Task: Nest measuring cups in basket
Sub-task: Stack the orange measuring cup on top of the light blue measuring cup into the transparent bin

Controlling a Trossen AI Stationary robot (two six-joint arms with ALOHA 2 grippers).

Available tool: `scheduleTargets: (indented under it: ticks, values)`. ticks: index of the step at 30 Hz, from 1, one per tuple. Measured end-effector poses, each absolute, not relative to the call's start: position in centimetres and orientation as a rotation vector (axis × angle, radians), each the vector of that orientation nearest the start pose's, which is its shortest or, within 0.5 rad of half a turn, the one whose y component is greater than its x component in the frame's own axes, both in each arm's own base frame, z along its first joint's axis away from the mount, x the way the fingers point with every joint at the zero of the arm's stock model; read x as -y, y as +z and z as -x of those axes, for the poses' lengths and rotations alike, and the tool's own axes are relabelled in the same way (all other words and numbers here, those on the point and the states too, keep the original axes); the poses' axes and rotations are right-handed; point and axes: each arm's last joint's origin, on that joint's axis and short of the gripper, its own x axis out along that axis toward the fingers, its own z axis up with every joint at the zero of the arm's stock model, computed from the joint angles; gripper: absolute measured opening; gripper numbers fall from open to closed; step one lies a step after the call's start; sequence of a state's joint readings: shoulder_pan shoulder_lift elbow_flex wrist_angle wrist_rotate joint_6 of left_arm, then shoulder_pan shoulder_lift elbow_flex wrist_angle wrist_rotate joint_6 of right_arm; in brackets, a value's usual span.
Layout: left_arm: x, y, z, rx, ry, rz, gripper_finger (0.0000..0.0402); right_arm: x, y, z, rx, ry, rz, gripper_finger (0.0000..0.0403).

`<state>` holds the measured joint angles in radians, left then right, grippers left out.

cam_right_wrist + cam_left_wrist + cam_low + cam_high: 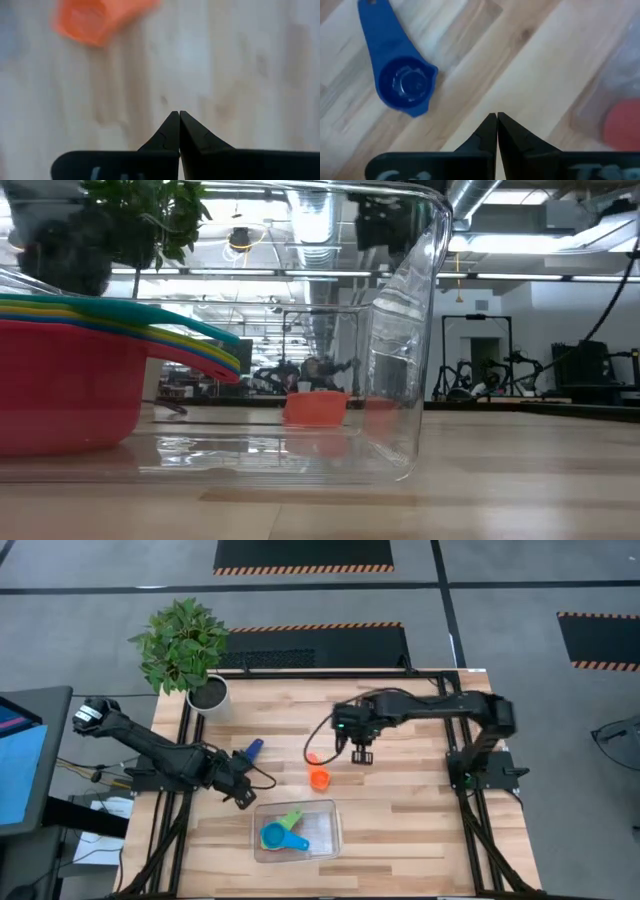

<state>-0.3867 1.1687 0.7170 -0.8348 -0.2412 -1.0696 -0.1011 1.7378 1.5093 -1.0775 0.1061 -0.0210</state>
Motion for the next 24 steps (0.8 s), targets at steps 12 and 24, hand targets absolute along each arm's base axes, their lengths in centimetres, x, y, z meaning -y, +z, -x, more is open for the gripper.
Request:
scheduleTargets:
  ticks: [12, 24]
  values:
    - [5.7, 20.7, -19.7, -0.981, 0.447, 0.512, 0.0, 0.8, 23.9, -31.9, -0.824, 0.027, -0.095, 0.0017]
    - [5.8, 21.0, -20.2, -0.912, 0.437, 0.488, 0.0, 0.0, 20.9, -35.5, -0.804, 0.151, -0.004, 0.0034]
